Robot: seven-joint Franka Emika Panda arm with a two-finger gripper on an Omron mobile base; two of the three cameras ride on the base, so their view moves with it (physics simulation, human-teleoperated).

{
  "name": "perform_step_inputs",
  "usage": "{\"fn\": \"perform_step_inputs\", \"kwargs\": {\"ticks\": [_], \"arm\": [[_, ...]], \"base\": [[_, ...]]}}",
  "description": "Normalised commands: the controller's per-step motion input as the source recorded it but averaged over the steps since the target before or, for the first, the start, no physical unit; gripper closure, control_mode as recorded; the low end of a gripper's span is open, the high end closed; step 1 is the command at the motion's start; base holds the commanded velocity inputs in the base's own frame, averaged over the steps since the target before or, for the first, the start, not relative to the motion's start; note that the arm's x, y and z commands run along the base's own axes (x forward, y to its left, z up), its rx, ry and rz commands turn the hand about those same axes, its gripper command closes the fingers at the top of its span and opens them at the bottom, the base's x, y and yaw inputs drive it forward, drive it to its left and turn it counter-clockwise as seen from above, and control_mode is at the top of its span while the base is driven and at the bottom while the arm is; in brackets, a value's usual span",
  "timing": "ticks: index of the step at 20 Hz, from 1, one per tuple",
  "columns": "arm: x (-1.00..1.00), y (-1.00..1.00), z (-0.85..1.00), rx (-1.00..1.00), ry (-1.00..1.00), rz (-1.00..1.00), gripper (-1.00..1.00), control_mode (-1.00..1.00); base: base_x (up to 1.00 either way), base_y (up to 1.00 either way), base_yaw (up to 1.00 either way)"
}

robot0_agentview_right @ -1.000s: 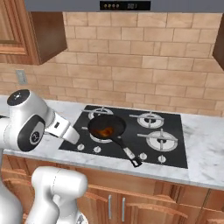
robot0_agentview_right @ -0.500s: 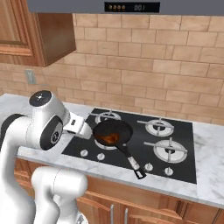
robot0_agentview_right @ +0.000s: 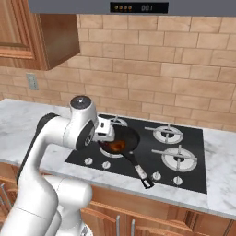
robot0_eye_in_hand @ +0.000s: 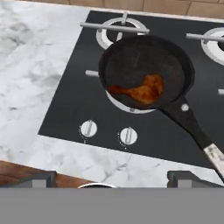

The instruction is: Take the chicken drumsticks from the pan and place one on each plate on the dining counter.

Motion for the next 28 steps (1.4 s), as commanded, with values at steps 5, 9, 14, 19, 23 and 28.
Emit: {"fn": "perform_step_inputs", "kwargs": {"ticks": [5, 9, 14, 19, 23, 28], "arm": [[0.69, -0.17, -0.41, 0.0, 0.22, -0.03, -1.0, -1.0], [0.75, -0.1, -0.41, 0.0, 0.25, -0.15, -1.0, -1.0], [0.7, -0.23, -0.45, 0.0, 0.08, -0.14, -1.0, -1.0], [0.56, -0.46, -0.52, 0.0, 0.0, -0.11, -1.0, -1.0], [0.55, -0.2, -0.5, 0.0, 0.0, -0.1, -1.0, -1.0], [0.47, 0.0, -0.38, 0.0, 0.03, -0.1, -1.0, -1.0]], "base": [[0.0, 0.0, 0.0], [0.0, 0.0, 0.0], [0.0, 0.0, 0.0], [0.0, 0.0, 0.0], [0.0, 0.0, 0.0], [0.0, 0.0, 0.0]]}}
